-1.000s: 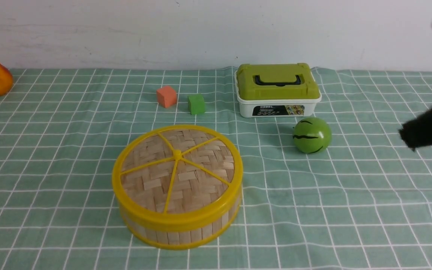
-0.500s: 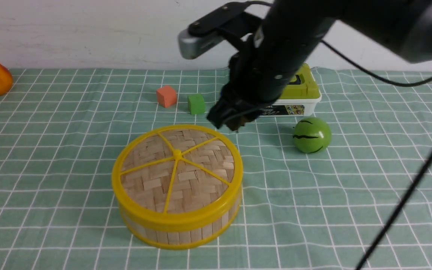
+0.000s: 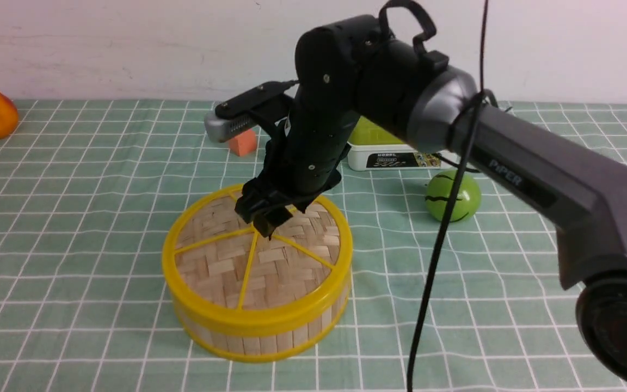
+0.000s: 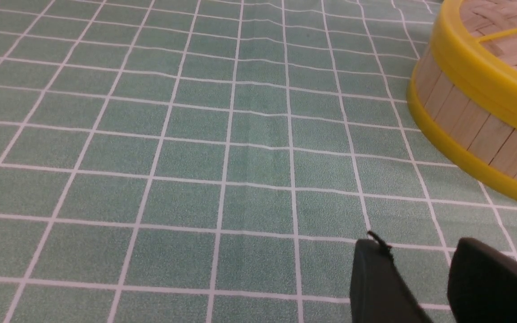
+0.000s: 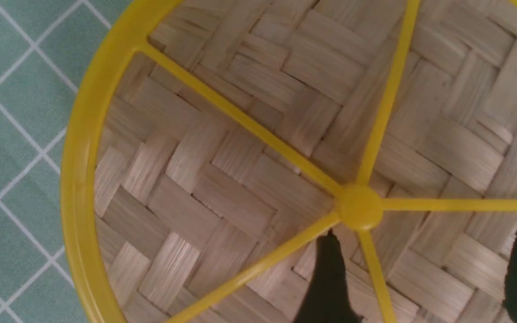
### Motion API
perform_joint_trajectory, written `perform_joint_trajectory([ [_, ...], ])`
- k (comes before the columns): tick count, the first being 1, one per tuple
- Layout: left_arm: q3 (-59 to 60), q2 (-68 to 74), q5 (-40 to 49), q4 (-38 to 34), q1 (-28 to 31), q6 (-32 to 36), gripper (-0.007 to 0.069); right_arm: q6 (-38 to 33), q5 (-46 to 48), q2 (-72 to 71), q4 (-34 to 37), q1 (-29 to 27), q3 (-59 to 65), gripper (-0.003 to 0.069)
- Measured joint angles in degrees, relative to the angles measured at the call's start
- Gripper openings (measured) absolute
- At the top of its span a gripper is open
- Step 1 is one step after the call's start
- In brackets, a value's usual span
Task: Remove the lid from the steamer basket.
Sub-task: Use the right arm to lift the lid of the steamer
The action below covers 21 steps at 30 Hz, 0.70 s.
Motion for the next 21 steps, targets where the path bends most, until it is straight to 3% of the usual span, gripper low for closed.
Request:
perform_joint_trajectory([
  [14, 0.0, 0.0, 0.0, 0.0, 0.0, 0.0, 0.0239, -0.2, -6.6, 0.8, 2.8, 1.6, -0.2, 0.0392],
  [21, 0.0, 0.0, 0.0, 0.0, 0.0, 0.0, 0.0239, 1.1, -6.1, 2.3, -0.5, 1.7, -0.2, 0.0299],
])
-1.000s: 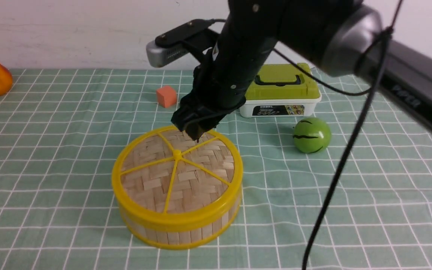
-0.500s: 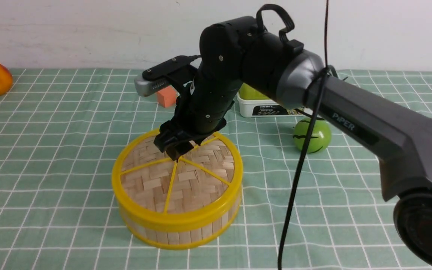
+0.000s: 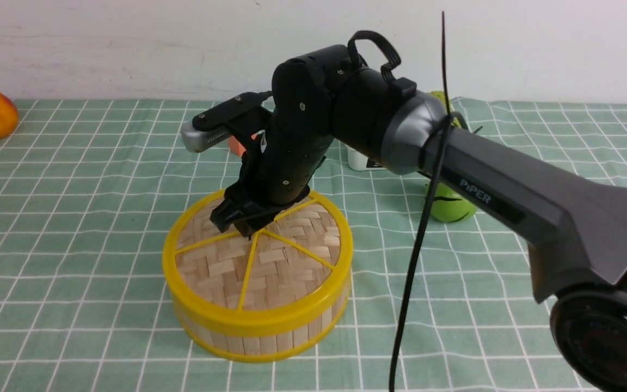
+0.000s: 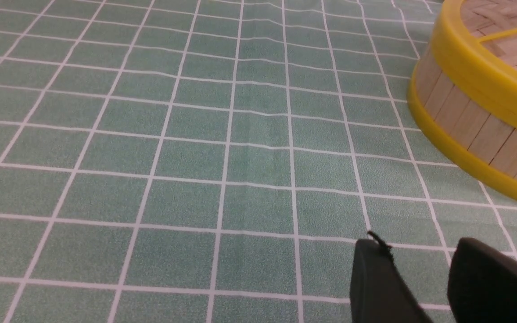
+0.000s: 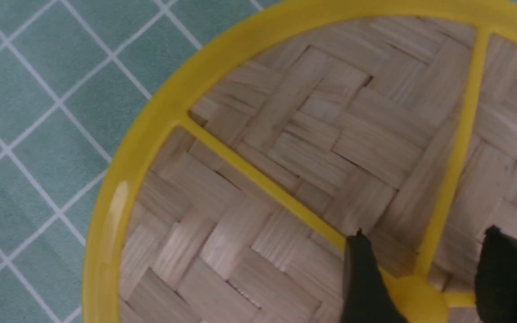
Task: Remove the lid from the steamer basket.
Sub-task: Use the right arm to lift the lid of the steamer
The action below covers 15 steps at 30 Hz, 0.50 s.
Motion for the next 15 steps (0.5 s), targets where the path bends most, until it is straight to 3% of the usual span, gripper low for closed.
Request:
perform_joint_trajectory([
  [11, 0.0, 0.0, 0.0, 0.0, 0.0, 0.0, 0.0239, 1.4, 3.1, -0.1, 0.2, 0.1, -0.4, 0.0085],
  [15, 0.0, 0.0, 0.0, 0.0, 0.0, 0.0, 0.0239, 1.4, 3.6, -0.1, 0.5, 0.1, -1.2, 0.0083],
])
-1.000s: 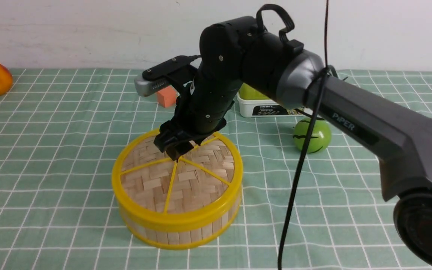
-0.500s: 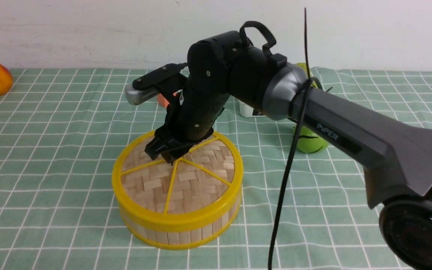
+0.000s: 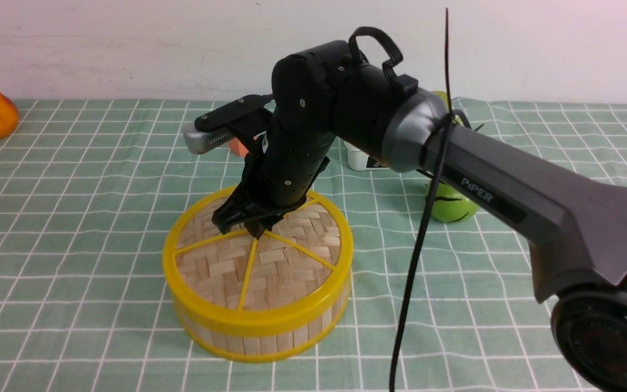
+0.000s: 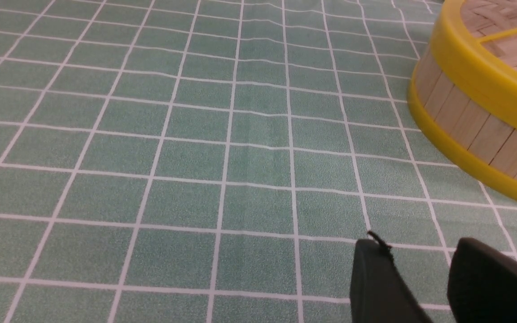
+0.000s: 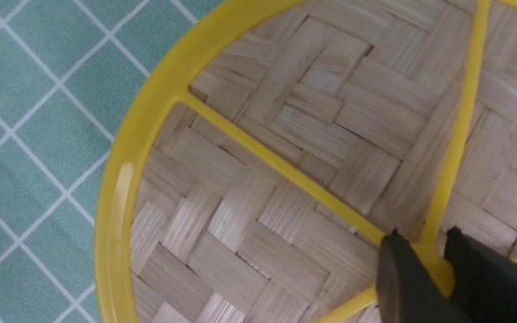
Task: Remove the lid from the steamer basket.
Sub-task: Use the right arm to lift the lid of the steamer, then use the right arm to place the steamer lid on the table
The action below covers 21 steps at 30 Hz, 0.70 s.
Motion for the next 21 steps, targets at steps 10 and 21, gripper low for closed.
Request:
perform_joint_trajectory([
  [10, 0.0, 0.0, 0.0, 0.0, 0.0, 0.0, 0.0239, -0.4, 6.7, -8.1, -2.2, 0.0, -9.6, 0.0083],
  [21, 0.0, 0.0, 0.0, 0.0, 0.0, 0.0, 0.0239, -1.5, 7.2, -37.2, -7.2, -10.5, 13.0, 0.0083],
])
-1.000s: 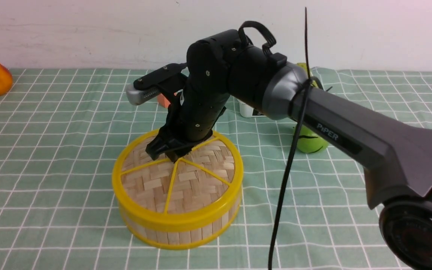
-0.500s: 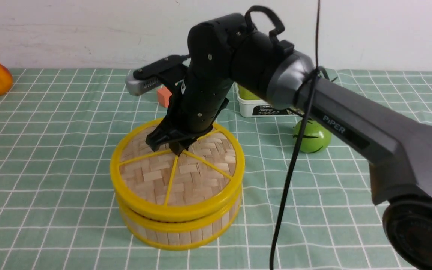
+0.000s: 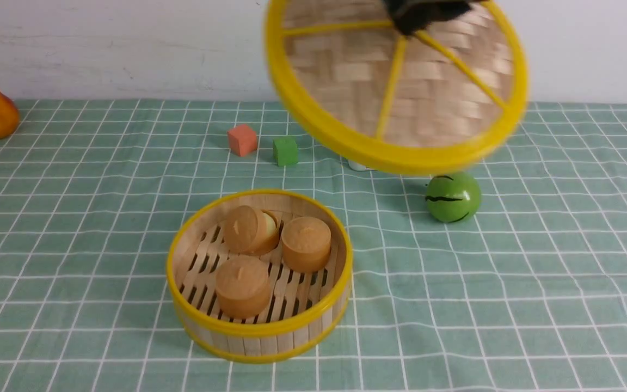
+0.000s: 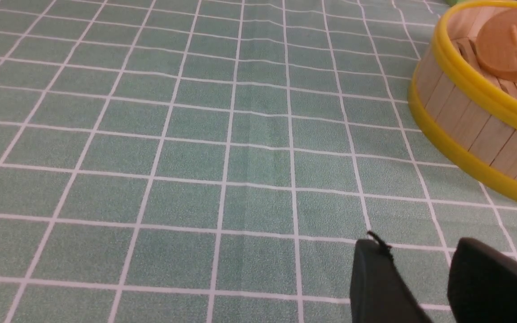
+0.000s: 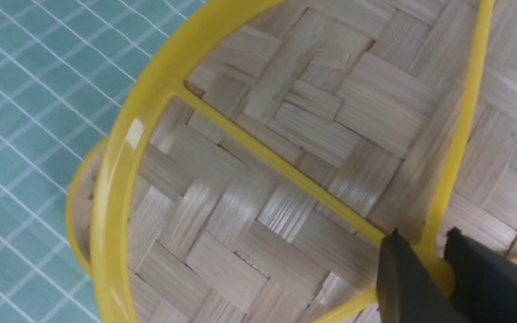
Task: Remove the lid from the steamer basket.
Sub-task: Use the right arm to place the steamer lid on the table
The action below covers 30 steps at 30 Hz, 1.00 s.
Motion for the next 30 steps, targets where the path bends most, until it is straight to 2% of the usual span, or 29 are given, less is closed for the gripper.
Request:
perform_joint_trajectory([
  [3, 0.0, 0.0, 0.0, 0.0, 0.0, 0.0, 0.0239, 0.0, -1.5, -8.7, -0.6, -5.2, 16.3, 0.0083],
  [6, 0.0, 0.0, 0.0, 0.0, 0.0, 0.0, 0.0239, 1.1, -9.0, -15.0, 0.6, -9.9, 32.8, 0.0083],
  [7, 0.0, 0.0, 0.0, 0.0, 0.0, 0.0, 0.0239, 1.1, -9.6, -15.5, 0.7, -10.2, 34.8, 0.0083],
  [8, 0.0, 0.0, 0.0, 0.0, 0.0, 0.0, 0.0239, 1.5, -15.4, -17.1, 1.9, -12.2, 43.2, 0.0083],
  [14, 0.0, 0.0, 0.0, 0.0, 0.0, 0.0, 0.0239, 1.7, -33.2, -14.1, 4.5, -16.3, 59.4, 0.0083],
  [24, 0.0, 0.0, 0.0, 0.0, 0.0, 0.0, 0.0239, 3.0, -47.5, -0.1, 5.7, -18.0, 61.5, 0.0083],
  [28, 0.0, 0.0, 0.0, 0.0, 0.0, 0.0, 0.0239, 3.0, -49.5, 2.4, 6.9, -18.0, 61.5, 0.0083],
  [30, 0.0, 0.0, 0.0, 0.0, 0.0, 0.0, 0.0239, 3.0, -50.0, 2.5, 7.1, -18.0, 61.4, 0.0110],
])
